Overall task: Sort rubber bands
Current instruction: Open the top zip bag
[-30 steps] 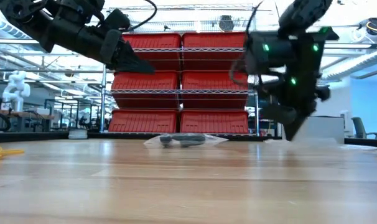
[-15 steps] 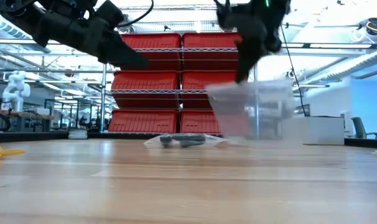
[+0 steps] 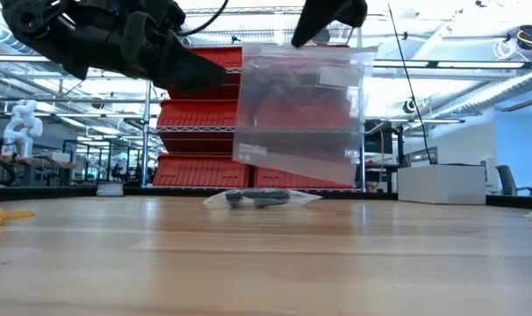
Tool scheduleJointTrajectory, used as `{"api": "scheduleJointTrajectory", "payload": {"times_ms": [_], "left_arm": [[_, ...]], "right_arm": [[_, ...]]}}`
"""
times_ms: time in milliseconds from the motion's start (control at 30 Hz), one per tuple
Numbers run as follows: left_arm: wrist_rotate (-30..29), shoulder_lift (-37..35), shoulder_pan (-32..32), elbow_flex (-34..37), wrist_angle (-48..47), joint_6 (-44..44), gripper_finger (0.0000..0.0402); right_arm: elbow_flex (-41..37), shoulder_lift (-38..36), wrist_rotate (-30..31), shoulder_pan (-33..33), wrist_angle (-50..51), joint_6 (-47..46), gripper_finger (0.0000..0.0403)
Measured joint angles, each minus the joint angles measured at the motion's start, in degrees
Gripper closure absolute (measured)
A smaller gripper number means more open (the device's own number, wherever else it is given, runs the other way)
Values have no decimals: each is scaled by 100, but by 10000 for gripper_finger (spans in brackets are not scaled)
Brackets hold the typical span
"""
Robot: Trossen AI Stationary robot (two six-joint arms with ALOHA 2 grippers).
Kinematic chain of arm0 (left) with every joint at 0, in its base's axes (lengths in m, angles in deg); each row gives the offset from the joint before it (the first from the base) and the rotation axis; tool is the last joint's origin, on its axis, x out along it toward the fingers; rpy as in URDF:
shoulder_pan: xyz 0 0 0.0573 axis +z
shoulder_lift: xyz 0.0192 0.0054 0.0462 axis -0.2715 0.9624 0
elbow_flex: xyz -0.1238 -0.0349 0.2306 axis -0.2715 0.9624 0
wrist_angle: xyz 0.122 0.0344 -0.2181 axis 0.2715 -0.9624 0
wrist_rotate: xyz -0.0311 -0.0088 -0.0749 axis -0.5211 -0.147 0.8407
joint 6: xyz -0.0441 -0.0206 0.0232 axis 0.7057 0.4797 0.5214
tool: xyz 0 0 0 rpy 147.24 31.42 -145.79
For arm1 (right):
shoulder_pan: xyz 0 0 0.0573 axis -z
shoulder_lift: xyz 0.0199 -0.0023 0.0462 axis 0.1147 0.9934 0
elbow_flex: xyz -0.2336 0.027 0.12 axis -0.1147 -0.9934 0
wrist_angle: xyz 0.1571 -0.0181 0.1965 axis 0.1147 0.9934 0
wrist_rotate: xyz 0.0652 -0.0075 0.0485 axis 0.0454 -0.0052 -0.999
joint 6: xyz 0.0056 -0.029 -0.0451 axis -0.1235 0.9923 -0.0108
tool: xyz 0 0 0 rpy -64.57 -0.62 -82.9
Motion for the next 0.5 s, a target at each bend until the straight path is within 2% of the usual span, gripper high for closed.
{"api": "scheduleJointTrajectory", "payload": {"times_ms": [100, 500], "left_arm": [[384, 87, -2, -1, 492, 236, 228], [502, 212, -17, -193, 662, 832, 228]], "right_arm": [[0, 0, 0, 1, -9, 23, 403], [0, 0, -151, -22, -305, 258, 403]]}}
